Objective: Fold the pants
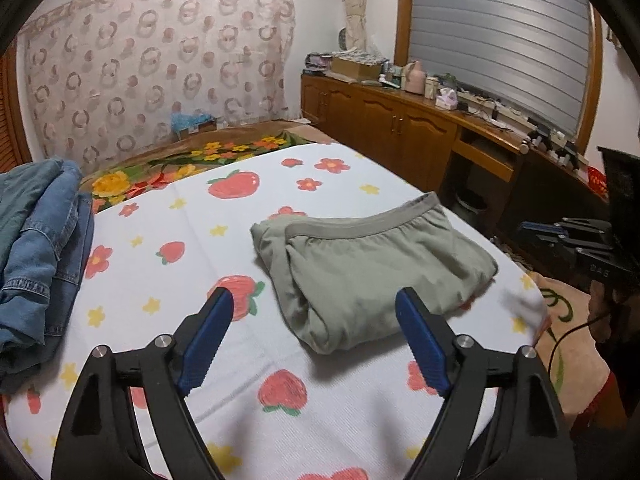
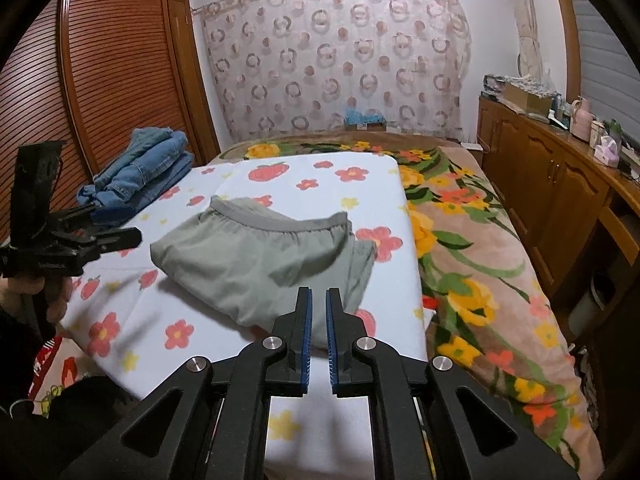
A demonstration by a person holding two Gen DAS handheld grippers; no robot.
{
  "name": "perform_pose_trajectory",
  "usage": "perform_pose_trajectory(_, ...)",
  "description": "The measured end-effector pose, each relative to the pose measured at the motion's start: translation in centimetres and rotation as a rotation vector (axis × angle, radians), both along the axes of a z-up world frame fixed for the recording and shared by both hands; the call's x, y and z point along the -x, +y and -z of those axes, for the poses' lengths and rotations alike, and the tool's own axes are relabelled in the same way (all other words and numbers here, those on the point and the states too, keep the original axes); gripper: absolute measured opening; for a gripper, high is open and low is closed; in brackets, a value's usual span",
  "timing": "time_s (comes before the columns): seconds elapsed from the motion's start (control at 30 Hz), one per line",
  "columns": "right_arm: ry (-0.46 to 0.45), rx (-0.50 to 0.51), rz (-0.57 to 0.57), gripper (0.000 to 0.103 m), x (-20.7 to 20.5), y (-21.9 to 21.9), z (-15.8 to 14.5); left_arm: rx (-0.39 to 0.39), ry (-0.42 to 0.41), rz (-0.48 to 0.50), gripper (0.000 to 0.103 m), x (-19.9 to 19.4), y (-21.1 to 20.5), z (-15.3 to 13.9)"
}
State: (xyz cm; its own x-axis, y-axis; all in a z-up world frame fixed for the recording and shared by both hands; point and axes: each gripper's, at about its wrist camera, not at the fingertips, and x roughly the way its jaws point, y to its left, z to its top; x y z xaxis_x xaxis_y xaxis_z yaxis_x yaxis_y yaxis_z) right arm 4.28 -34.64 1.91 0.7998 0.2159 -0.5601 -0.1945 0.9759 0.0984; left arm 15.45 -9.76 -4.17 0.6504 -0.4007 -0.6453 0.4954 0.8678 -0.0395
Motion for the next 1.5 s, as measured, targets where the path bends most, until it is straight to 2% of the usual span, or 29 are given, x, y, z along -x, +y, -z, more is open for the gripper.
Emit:
perform_pose_trajectory(0.17, -0.009, -0.004, -0.003, 0.021, -0.6, 0.5, 0.3, 0.006, 0.014, -0.014, 0.083, -0.7, 0.1, 0.5)
perform_pose_trajectory(0.27, -0.008, 0.004, -0.005, 0.043, -1.3, 0.7, 0.4, 0.005, 0.023, -0.017, 0.083, -1.1, 0.1, 0.8)
perform_pose_trajectory(0.43, 0.005, 0.021, 0.014, 0.051, -2.7, 0.8, 0.7, 0.0, 0.033, -0.032, 0.083, -2.0, 0.2, 1.2)
perform_pose_trajectory(0.7, 0.059, 0.034, 0.008, 0.051, -5.1, 0.6, 1.2, -0.04, 0.065, -0.046, 0.084, -4.3, -0.2, 2.5)
perform_pose_trajectory(1.2, 0.134, 0.026, 0.028, 0.051, -9.1, -0.9, 1.7, -0.049, 0.143, -0.029, 0.083, -9.2, -1.5, 3.8)
perform_pose_trajectory(1.5, 0.178, 0.023, 0.016, 0.051, -10.3, -1.4, 2.3, -0.059, 0.199, 0.002, 0.079, -10.8, -1.7, 5.3)
